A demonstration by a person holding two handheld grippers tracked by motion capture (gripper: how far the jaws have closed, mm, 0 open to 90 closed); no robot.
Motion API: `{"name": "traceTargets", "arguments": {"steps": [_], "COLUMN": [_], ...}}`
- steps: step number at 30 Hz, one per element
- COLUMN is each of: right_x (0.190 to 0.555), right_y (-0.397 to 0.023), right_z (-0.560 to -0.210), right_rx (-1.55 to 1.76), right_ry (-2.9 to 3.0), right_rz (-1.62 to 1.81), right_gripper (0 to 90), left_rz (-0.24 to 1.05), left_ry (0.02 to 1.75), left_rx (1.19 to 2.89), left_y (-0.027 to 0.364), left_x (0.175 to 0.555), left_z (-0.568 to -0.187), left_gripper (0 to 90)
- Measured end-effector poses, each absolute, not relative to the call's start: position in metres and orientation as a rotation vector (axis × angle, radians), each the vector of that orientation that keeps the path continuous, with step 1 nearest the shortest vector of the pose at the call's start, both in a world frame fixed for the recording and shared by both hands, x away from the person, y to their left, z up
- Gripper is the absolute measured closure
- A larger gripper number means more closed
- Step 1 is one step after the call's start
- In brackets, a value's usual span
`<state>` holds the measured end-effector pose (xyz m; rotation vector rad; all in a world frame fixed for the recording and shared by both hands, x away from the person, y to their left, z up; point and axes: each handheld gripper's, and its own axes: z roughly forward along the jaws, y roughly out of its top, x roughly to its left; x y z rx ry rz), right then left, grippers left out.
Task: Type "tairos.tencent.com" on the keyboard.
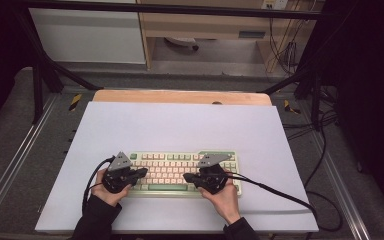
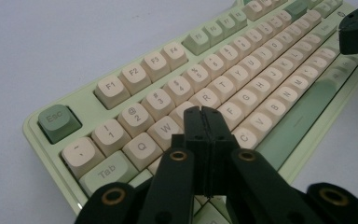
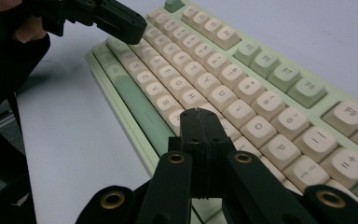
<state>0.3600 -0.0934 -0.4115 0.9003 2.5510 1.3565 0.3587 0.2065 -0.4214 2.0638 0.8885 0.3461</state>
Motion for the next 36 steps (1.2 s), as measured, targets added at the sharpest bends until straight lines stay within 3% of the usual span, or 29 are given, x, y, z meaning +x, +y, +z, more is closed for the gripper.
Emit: {"name": "traceTargets", "arguments": {"steps": [36], "right_x": [0.371], "right_y": [-0.058], "right_z": [-0.434], "right_rx": [0.910], "right_ry": [2.605], "right_rz": [1.328], "right_gripper": [90.0], "left_rz": [0.339], "left_ry": [0.899], "left_rx": [2.056], "left_y": [0.210], "left_x": [0.360], "left_z": [-0.422], "left_gripper": [89.9]}}
